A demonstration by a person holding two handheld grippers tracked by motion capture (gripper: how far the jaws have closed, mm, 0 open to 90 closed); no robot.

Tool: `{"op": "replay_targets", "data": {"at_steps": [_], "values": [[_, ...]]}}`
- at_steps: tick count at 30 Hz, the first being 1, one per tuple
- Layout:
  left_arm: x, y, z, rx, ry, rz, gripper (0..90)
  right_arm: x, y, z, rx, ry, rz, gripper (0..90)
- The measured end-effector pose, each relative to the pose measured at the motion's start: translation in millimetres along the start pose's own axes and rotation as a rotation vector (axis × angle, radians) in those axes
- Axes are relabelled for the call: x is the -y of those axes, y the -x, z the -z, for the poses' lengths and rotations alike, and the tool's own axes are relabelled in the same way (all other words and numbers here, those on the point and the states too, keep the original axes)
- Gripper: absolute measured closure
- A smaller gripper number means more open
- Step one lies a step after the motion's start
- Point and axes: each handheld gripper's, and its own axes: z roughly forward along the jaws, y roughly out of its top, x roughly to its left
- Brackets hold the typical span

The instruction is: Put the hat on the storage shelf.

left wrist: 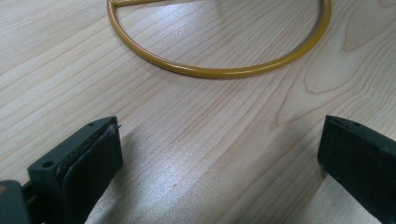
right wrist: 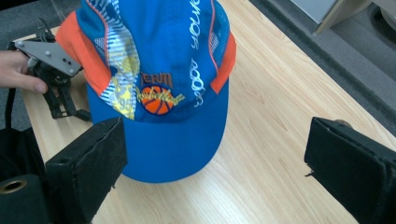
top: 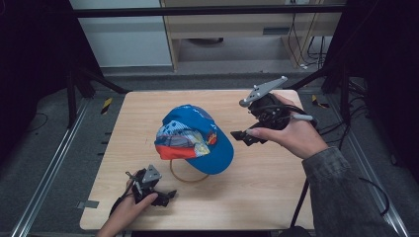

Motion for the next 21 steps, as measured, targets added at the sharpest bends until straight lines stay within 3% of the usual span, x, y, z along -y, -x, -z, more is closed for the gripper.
{"op": "replay_targets", "data": {"at_steps": [11,18,21], "values": [[0.1,0.1,-0.2,-0.001,0.002,0.000,0.0,23.5,9.4,4.8,0.038,0.015,-0.046,5.3],[0.2,0.1,-0.2,-0.001,0.002,-0.001,0.0,48.5,16.7,6.2,0.084,0.022,-0.095,6.5],[0.2,0.1,-0.2,-0.001,0.002,-0.001,0.0,67.8,19.6,1.0,0.104,0.004,-0.126,9.8]]}}
